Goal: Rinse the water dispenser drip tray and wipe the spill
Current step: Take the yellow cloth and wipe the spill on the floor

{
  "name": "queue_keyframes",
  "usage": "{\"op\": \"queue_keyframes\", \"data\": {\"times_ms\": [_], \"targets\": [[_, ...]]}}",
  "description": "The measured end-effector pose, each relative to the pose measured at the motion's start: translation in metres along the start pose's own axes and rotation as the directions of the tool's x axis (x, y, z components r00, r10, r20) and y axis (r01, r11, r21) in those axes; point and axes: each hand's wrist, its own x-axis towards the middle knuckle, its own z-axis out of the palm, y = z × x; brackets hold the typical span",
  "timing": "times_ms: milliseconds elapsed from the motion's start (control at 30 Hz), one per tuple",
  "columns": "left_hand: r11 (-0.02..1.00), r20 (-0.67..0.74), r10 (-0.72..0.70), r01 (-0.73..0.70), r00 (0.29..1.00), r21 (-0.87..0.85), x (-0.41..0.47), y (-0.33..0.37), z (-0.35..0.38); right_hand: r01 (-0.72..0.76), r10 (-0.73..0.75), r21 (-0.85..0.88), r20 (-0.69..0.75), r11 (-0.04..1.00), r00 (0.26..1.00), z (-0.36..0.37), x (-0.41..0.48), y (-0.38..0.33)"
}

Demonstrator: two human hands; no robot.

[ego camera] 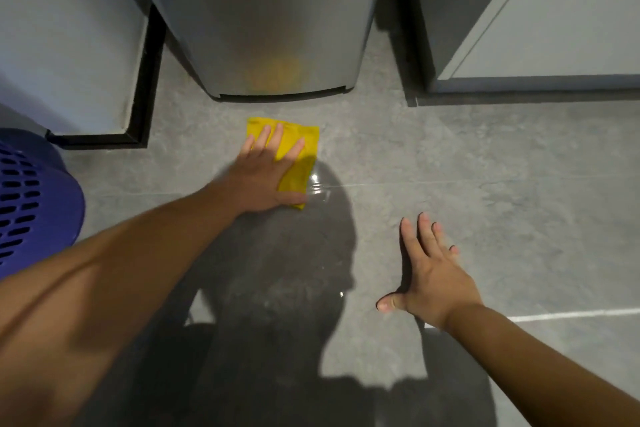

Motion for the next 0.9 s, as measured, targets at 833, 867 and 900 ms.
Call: {"op": "queue_keyframes", "data": {"times_ms": [833,867,900], "targets": [[0.46,0.541,-0.3,0.616,0.786,-0.64,-0.204,0.089,-0.117,-0.401,0.316,0.786,0.274,0.471,0.908,-0.078,-0.172,-0.07],[0.358,0.59,-0.295,0.659,0.752,-0.661,-0.213,0.089,-0.151,-0.418,0.322,0.789,0.294,0.45,0.9,-0.103,-0.195,-0.073],[0.292,0.628,-0.269,0.683,0.73,-0.669,-0.223,0.091,-0.188,-0.432,0.324,0.793,0.312,0.429,0.893,-0.13,-0.22,-0.077]]}}
